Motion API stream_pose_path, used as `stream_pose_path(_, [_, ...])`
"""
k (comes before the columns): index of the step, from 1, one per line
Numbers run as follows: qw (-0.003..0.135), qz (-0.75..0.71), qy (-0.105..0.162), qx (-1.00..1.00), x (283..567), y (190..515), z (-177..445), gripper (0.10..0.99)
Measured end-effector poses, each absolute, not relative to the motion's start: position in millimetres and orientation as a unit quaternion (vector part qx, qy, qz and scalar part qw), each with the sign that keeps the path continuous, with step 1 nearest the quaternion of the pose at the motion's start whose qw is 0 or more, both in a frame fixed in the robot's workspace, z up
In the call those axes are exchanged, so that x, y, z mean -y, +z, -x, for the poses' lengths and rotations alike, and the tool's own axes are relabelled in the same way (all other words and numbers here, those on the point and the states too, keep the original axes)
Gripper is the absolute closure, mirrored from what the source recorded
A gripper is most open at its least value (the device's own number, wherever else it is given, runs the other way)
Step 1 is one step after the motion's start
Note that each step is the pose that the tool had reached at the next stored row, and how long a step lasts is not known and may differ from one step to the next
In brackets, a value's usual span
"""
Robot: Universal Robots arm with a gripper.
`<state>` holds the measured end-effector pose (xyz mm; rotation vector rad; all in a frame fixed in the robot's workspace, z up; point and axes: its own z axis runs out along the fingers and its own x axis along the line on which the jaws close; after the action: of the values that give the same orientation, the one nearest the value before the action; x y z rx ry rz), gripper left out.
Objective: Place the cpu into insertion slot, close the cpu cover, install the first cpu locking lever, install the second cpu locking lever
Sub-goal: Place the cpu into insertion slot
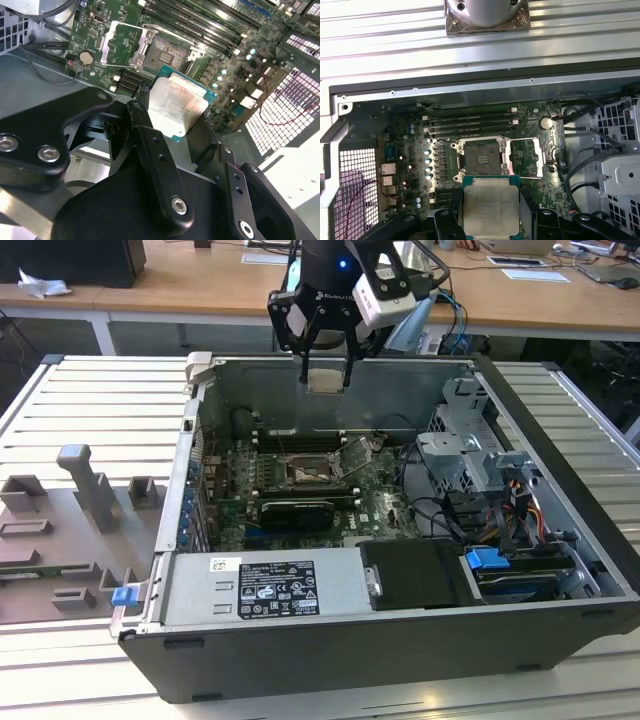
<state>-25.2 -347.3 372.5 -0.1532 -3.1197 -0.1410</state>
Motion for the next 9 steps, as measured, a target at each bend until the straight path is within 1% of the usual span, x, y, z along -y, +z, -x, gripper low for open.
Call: stream_pose_path(9, [0.007,0.060,-0.045,0.997,347.3,372.3,25.2,0.549])
